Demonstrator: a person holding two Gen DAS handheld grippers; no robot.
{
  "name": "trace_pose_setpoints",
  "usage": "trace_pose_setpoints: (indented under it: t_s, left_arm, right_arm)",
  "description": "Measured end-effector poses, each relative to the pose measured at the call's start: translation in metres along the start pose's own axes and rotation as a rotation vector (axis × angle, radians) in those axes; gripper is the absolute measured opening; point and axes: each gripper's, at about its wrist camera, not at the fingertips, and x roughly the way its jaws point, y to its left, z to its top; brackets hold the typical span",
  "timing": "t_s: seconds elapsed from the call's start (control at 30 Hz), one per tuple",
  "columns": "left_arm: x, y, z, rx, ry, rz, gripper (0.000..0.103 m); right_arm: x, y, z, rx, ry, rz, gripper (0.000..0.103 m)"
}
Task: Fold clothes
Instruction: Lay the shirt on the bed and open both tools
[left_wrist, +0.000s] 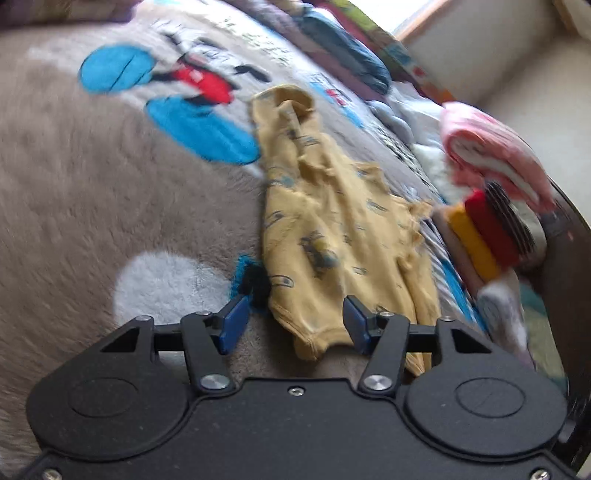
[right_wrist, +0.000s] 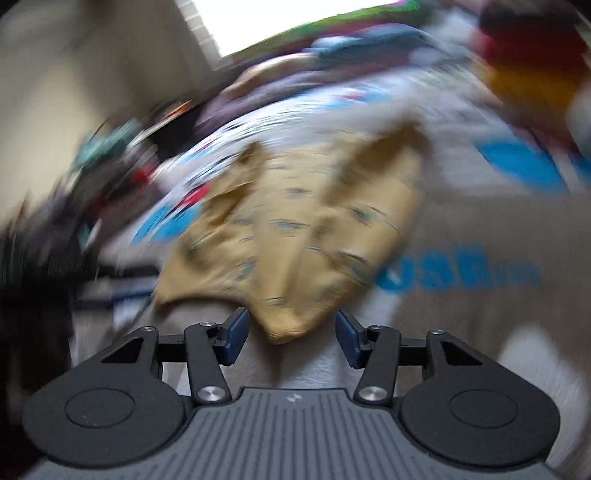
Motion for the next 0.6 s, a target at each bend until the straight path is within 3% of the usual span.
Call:
trace_pose_setpoints:
  t_s: [0.07, 0.13, 0.2, 0.27, 0.43, 0.47, 0.53, 0.57, 0.6]
  left_arm:
    - [-0.003, -0.005, -0.006, 0.003, -0.015, 0.008, 0.002]
    - [-0.006, -0.010, -0.012, 0.006, -0.029, 0.017, 0.002]
    - [-0.014, -0.013, -0.018, 0.000, -0.045, 0.020, 0.002]
    - [-0.033, -0.013, -0.028, -0.025, -0.063, 0.015, 0.002]
    - [-0.038, -0.006, -0.048, -0.001, -0.010, 0.035, 0.003]
    - [-0.037, -0.006, -0.049, 0.017, 0.005, 0.035, 0.006]
    - [-0.037, -0.007, -0.049, 0.049, 0.022, 0.030, 0.031]
    - [-0.040, -0.007, -0.048, 0.062, 0.013, 0.011, 0.055]
    - [-0.042, -0.006, -0.048, 0.068, -0.002, 0.008, 0.062]
  right_arm:
    - [0.008, -0.014, -0.010, 0.131, -0.040, 0.038, 0.053]
    - [0.011, -0.018, -0.015, 0.185, -0.073, 0.068, 0.045]
    - [0.015, -0.021, -0.015, 0.219, -0.075, 0.095, 0.007]
    - [0.013, -0.025, -0.017, 0.256, -0.084, 0.107, 0.006]
    - [0.003, -0.036, -0.023, 0.319, -0.091, 0.086, 0.005]
    - [0.003, -0.037, -0.022, 0.314, -0.085, 0.073, 0.005]
    - [0.001, -0.037, -0.022, 0.314, -0.074, 0.070, 0.007]
    - [-0.001, -0.036, -0.021, 0.311, -0.075, 0.066, 0.011]
    - [-0.007, -0.032, -0.020, 0.286, -0.089, 0.049, 0.018]
